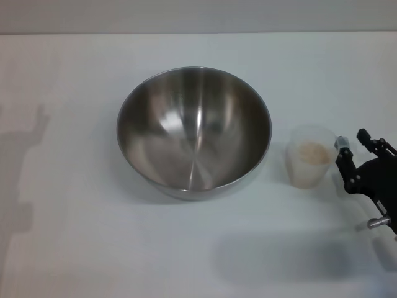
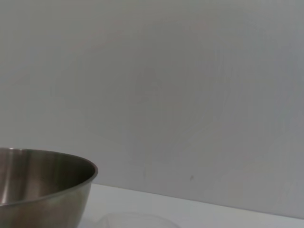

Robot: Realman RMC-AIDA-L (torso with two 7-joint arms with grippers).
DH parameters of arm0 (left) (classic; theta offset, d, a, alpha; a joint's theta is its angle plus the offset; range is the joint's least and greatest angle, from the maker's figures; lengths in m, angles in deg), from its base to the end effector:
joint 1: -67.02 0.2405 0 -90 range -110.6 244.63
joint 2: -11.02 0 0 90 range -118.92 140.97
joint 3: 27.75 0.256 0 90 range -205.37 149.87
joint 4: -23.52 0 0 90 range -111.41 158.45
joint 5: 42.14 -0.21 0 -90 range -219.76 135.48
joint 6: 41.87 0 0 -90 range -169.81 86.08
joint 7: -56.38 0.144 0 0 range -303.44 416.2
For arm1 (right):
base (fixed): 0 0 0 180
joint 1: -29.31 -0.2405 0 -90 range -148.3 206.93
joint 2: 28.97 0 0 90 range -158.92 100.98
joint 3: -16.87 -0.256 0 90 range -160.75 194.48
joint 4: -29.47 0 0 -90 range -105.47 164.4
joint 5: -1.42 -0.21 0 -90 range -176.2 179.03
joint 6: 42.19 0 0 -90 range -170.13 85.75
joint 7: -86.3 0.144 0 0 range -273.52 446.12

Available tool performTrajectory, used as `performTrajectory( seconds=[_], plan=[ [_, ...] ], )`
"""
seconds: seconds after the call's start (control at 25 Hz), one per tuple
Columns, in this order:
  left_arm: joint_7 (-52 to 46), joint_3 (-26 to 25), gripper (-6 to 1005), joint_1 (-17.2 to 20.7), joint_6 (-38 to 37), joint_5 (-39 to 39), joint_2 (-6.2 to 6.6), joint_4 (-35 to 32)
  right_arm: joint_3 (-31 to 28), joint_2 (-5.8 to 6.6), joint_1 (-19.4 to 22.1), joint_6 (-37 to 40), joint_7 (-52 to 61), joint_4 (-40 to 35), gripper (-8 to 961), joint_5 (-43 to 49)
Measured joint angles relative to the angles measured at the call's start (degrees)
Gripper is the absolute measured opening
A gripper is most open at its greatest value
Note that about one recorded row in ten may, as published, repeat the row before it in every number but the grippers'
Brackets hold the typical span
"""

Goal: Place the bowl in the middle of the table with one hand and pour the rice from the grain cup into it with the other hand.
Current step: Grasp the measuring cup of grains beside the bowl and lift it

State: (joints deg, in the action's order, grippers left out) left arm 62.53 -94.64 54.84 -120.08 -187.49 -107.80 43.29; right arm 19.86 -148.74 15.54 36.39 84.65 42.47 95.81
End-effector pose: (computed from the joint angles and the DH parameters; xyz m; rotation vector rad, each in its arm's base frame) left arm -0.3347 0.2833 0.0266 -1.3700 -0.2722 -0.6494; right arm 0.3426 0.2252 -0.0628 -1.7857 0.4825 0.6118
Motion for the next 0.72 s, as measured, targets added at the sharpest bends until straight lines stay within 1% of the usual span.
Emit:
performTrajectory(
  seconds=[0.36, 0.56, 0.72],
  plan=[
    [0.00, 0.00, 863, -0.21, 0.00, -0.03, 0.00, -0.51, -0.04, -0.04, -0.79, -0.12, -0.02, -0.18, 318, 0.00],
    [0.00, 0.00, 863, -0.23, -0.01, -0.02, 0.00, -0.53, -0.09, -0.02, -1.01, -0.03, -0.02, -0.29, 94, 0.00],
    [0.00, 0.00, 863, -0.28, -0.01, -0.03, 0.00, -0.53, -0.50, -0.02, -0.97, 0.85, -0.03, -0.32, 36, 0.00]
  ],
)
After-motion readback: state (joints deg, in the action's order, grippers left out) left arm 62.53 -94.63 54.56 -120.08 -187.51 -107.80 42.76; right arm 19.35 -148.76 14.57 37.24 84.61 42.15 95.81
